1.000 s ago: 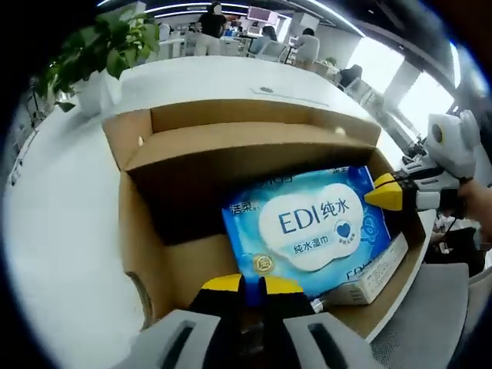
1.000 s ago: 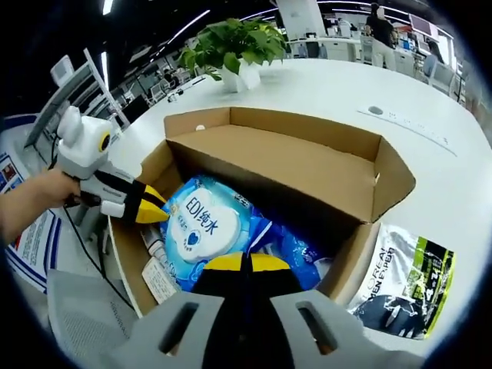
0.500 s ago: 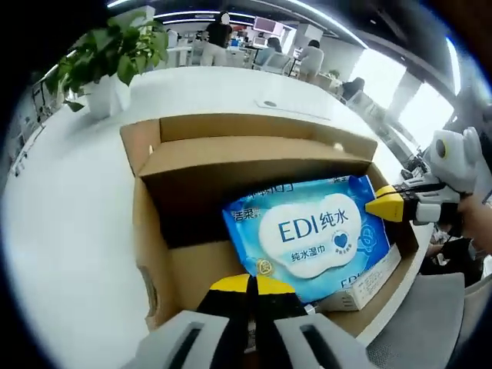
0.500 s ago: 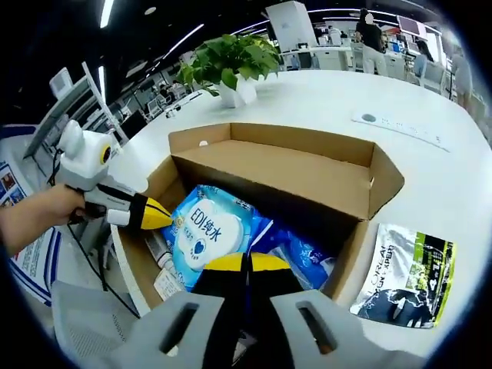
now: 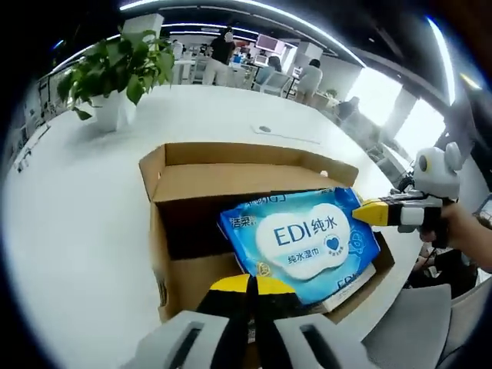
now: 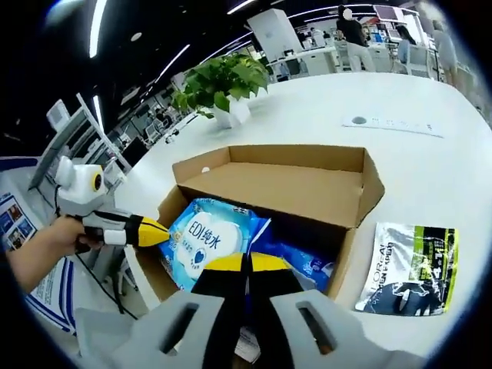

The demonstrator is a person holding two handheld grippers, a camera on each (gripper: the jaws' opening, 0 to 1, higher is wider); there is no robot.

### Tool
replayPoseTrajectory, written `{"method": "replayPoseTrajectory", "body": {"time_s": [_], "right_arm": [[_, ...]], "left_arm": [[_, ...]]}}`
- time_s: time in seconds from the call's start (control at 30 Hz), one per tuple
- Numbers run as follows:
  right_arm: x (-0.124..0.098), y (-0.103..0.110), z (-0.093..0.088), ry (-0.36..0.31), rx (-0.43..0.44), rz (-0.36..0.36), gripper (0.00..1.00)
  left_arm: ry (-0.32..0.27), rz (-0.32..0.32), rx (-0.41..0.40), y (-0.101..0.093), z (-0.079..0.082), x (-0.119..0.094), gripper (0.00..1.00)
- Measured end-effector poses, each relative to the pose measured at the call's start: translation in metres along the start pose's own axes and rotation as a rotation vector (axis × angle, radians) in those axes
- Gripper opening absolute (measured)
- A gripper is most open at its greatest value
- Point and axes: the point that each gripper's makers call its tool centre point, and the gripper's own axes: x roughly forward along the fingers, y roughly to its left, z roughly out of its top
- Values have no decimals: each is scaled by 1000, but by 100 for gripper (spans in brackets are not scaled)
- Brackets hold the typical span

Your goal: Operate the shoe box by opening the lid, removing the specified soft item, and placing it in the target area until the item is outside and the box remains undamaged.

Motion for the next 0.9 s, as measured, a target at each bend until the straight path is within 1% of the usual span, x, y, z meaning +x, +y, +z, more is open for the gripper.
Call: {"method": "replayPoseTrajectory", "body": {"time_s": [0.27, 0.5, 0.7, 0.9], "right_arm": [[-19, -5, 14, -40, 18, 0, 0], [-36, -12, 20, -57, 40, -9, 0], [-53, -28, 21, -70, 62, -36, 0], [-73, -46, 23, -85, 88, -64, 0]], "left_arm": [[-47, -35, 11, -19, 17, -8, 0], [-75, -63, 20, -39, 29, -9, 0], [-89, -95, 29, -60, 39, -7, 0], [-86, -131, 53, -86, 45, 3, 0]]}}
